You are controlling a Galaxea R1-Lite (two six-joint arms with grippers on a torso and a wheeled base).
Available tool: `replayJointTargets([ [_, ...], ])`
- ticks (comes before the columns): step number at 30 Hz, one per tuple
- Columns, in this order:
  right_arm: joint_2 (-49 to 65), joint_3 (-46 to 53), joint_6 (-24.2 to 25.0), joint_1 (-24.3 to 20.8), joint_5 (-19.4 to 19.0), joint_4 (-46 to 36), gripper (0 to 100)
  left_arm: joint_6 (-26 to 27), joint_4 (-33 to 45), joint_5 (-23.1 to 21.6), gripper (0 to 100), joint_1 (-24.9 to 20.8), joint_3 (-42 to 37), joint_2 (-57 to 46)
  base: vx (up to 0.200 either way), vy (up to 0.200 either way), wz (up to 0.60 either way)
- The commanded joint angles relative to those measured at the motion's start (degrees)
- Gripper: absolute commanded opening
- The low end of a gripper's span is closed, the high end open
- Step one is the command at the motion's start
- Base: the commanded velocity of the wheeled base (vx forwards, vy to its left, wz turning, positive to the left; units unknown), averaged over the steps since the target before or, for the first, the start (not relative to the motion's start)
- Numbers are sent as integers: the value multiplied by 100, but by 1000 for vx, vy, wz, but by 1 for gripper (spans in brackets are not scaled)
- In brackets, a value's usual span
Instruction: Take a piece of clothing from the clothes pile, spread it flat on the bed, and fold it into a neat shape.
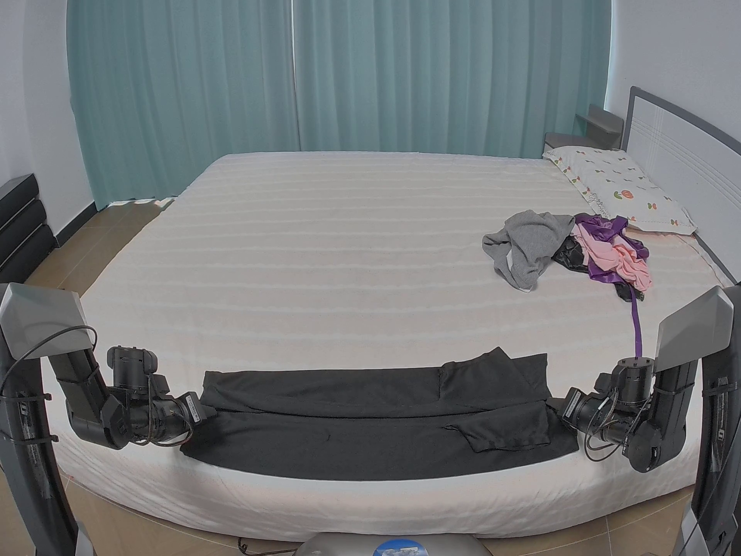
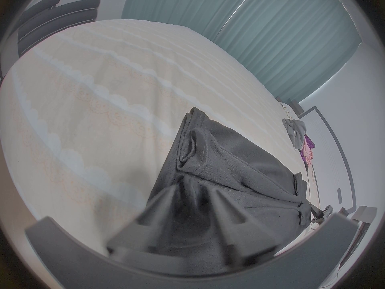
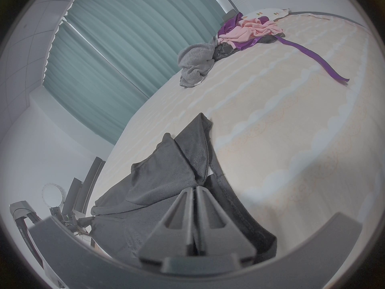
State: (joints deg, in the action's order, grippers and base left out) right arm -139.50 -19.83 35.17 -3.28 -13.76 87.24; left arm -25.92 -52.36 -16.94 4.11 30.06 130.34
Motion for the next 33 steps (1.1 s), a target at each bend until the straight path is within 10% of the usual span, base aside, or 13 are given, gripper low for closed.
replayJointTargets([
  [1, -16, -12, 7, -6, -4, 22, 100, -10, -2, -2, 100, 2, 8, 0, 0, 0, 0],
  [17, 441, 182, 174, 29, 23, 39, 100, -1214, -2, 60, 100, -77, 659, -211, 0, 0, 0],
  [32, 423, 190, 192, 3, 67, 30, 100, -1205, -459, 271, 100, -367, 1002, 360, 0, 0, 0],
  [33, 423, 190, 192, 3, 67, 30, 100, -1205, -477, 271, 0, -367, 993, 360, 0, 0, 0],
])
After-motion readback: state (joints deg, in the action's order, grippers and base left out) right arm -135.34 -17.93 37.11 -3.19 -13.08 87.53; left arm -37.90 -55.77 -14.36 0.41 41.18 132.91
